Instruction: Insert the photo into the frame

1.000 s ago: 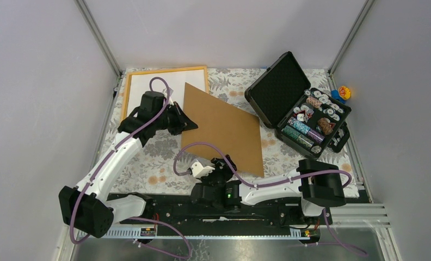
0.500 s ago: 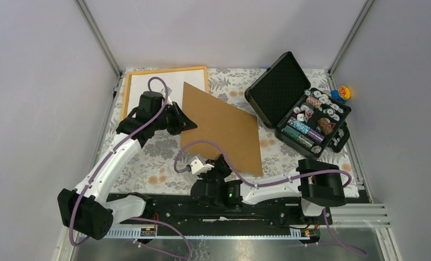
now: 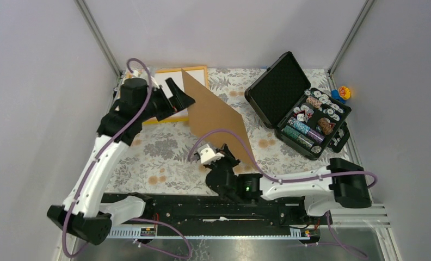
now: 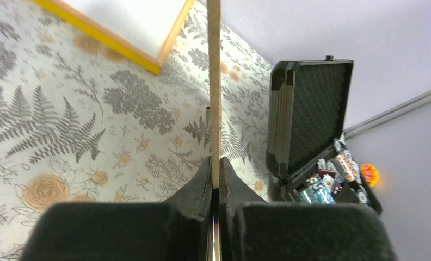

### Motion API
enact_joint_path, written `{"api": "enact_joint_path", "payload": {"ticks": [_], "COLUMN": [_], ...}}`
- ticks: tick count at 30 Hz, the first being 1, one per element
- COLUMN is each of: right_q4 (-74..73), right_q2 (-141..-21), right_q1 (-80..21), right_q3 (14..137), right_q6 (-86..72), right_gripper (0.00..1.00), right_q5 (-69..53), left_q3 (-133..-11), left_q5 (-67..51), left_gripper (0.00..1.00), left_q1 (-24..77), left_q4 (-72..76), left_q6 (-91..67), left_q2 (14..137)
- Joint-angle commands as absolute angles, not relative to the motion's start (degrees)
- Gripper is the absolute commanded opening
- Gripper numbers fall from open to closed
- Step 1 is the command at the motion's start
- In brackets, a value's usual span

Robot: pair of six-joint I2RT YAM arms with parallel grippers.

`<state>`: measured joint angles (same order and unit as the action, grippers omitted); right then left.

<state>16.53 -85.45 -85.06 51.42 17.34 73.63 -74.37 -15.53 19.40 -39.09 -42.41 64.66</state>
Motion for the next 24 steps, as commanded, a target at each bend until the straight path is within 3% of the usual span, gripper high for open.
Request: {"api": "enact_joint_path", "payload": {"ticks": [1, 7, 16, 19, 24], "right_q4": [14.5, 7.7, 2.3, 0.6, 0.4], "right_q2": [-76.7, -67.0, -61.4, -60.0, -57.3], "right_q1": [-81.2, -76.9, -72.2, -72.0, -70.9], "right_q3": [52.7, 53.6, 57.4, 58.4, 59.7], "right_q6": [8.0, 2.5, -1.9, -2.3, -2.7], "right_gripper": [0.00, 0.00, 0.00, 0.00, 0.00], "right_q5": [66.4, 54.4, 47.5, 47.0, 45.3], "left_q3": [-79.8, -79.9, -80.1, -77.1, -73.5], "left_q5": [-3.9, 5.7, 21.4, 20.4, 2.0], "left_gripper": [0.99, 0.99, 0.99, 0.99, 0.99], "left_q1": [19.0, 19.0, 18.9, 17.7, 7.9], "left_q4": [-36.2, -38.3, -48.9, -48.1, -43.9], "left_q6": [-40.4, -39.3, -36.7, -36.7, -34.5], "left_q2": [57.3, 50.9, 57.0, 61.7, 71.3]}}
